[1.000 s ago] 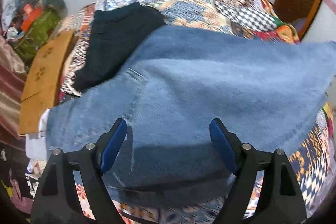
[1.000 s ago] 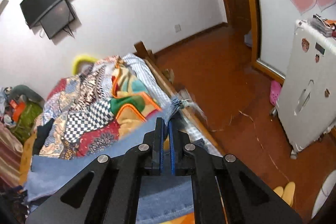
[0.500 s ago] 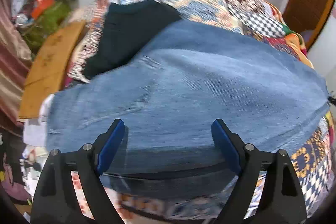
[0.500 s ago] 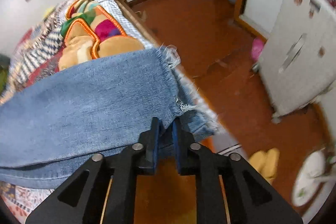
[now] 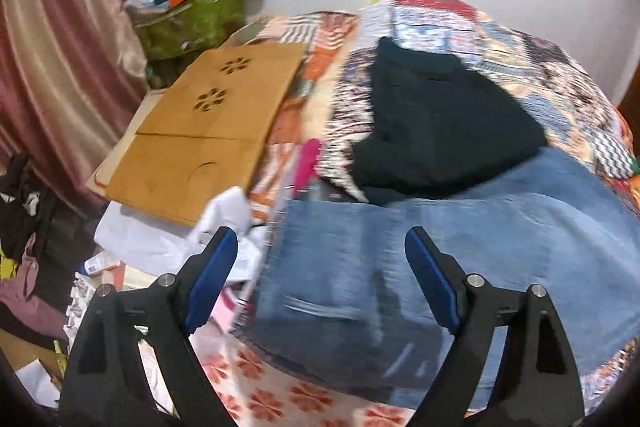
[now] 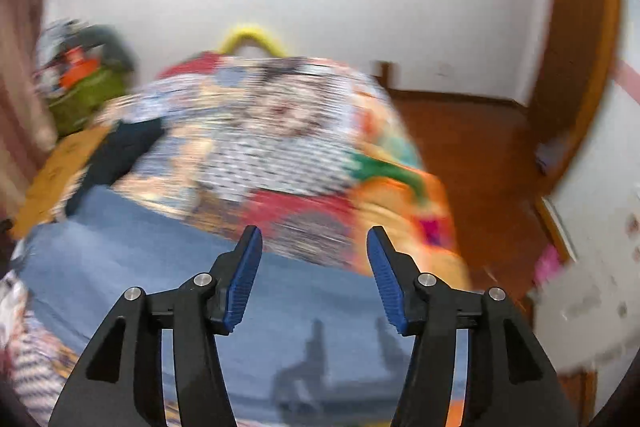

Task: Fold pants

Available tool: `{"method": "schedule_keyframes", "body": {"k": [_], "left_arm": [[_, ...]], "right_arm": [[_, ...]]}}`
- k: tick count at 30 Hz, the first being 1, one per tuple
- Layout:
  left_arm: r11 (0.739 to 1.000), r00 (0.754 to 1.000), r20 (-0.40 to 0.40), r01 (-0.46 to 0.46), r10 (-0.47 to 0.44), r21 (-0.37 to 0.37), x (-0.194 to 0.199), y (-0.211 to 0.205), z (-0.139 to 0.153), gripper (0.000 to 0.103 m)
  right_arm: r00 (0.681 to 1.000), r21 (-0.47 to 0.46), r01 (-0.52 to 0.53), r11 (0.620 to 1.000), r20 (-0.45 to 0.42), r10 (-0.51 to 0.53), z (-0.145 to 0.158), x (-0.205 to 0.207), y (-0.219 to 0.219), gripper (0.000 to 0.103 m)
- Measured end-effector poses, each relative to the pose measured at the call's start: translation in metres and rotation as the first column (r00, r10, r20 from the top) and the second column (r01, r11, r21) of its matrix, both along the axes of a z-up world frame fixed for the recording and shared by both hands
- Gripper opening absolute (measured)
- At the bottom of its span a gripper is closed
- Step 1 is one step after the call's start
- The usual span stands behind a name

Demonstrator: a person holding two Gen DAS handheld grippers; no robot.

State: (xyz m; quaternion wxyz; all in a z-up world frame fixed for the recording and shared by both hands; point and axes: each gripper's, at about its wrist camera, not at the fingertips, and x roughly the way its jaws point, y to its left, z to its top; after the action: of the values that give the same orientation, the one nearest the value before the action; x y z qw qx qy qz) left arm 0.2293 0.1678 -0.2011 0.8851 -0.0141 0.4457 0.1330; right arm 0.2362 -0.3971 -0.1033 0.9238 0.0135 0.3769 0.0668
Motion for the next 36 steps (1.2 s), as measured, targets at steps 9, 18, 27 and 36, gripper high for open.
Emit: {"method": "schedule_keyframes", "body": {"k": [9, 18, 27, 36], "left_arm": [[0.983, 0.991, -0.127, -0.058, 0.036, -0.174, 0.022, 0.063, -0.066, 0.086], [0.956, 0.987, -0.153, 0.006, -0.053, -0.292, 0.036, 0.055, -0.097, 0.046], [0.998, 0.994, -0.104, 0.021, -0.027, -0.059, 0.02, 0.036, -0.086, 0.005], [1.0, 0.992, -0.13, 0.004, 0.0, 0.024, 0.018, 0.045, -0.094, 0.006]], "right_arm": [[0.919, 0.032, -0.39, 0.92, -0.054, 0.391, -0.017, 0.055, 0.176, 0.051], [0.843, 0.074, -0.507, 0.859, -0.166, 0.512, -0.073, 0.119, 0.266, 0.051], [0.812, 0.057, -0.553, 0.831, -0.184, 0.553, -0.086, 0.116, 0.288, 0.007], [0.839, -0.054, -0.537, 0.842, -0.141, 0.526, -0.083, 0.109, 0.3, 0.005]]}}
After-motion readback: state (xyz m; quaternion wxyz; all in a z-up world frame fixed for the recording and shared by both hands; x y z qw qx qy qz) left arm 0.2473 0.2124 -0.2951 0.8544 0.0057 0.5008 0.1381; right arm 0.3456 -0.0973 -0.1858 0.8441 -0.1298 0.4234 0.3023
